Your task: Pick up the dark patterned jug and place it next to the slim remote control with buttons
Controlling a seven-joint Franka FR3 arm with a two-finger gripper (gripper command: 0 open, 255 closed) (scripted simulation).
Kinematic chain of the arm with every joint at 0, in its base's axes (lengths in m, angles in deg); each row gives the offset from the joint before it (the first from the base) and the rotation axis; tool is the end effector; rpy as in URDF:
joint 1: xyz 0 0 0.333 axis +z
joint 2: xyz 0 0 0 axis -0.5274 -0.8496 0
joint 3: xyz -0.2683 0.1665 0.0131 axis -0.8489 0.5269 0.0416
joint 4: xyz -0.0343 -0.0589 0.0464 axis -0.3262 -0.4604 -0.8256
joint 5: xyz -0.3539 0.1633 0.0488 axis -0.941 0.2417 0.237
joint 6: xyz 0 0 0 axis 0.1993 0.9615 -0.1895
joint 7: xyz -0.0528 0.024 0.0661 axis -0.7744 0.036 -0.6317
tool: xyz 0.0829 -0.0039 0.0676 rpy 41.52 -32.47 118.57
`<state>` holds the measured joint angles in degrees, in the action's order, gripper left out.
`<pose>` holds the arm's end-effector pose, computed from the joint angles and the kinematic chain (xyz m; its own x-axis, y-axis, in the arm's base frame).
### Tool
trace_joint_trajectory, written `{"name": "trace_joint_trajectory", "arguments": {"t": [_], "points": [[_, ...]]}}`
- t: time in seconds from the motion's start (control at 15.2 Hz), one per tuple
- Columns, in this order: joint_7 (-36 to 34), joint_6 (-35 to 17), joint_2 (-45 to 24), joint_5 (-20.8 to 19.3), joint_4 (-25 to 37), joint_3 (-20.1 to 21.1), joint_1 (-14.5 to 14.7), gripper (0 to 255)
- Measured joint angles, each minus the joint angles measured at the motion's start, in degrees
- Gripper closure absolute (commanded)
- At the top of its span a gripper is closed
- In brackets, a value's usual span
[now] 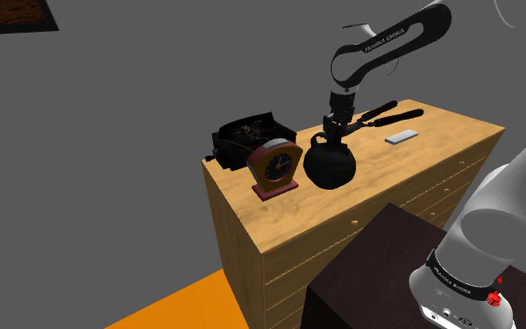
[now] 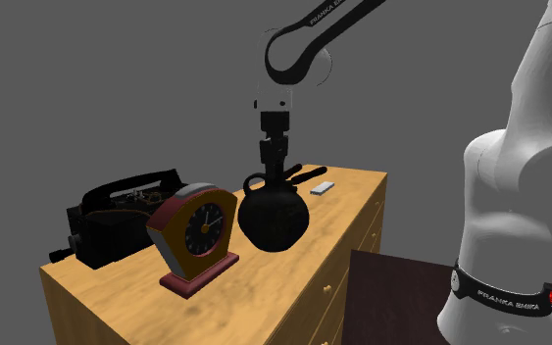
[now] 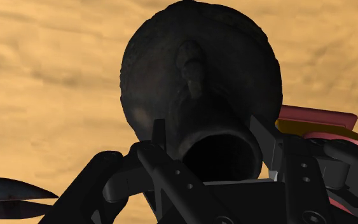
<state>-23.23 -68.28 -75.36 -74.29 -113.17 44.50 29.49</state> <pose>0.4593 -0.1162 0.4210 0.9994 -0.0341 0.0048 -0.0342 -0.9989 0.0317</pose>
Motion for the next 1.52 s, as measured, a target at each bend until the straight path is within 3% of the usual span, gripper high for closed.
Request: {"name": "trace_joint_trajectory", "arguments": {"t": [0.33, 1.52], "points": [[-0.04, 0.4, 0.06, 0.0, 0.2, 0.03, 0.01, 255], [0.05, 14.22, 3.73, -0.04, 10.24, 0.7, 0.16, 255]]}}
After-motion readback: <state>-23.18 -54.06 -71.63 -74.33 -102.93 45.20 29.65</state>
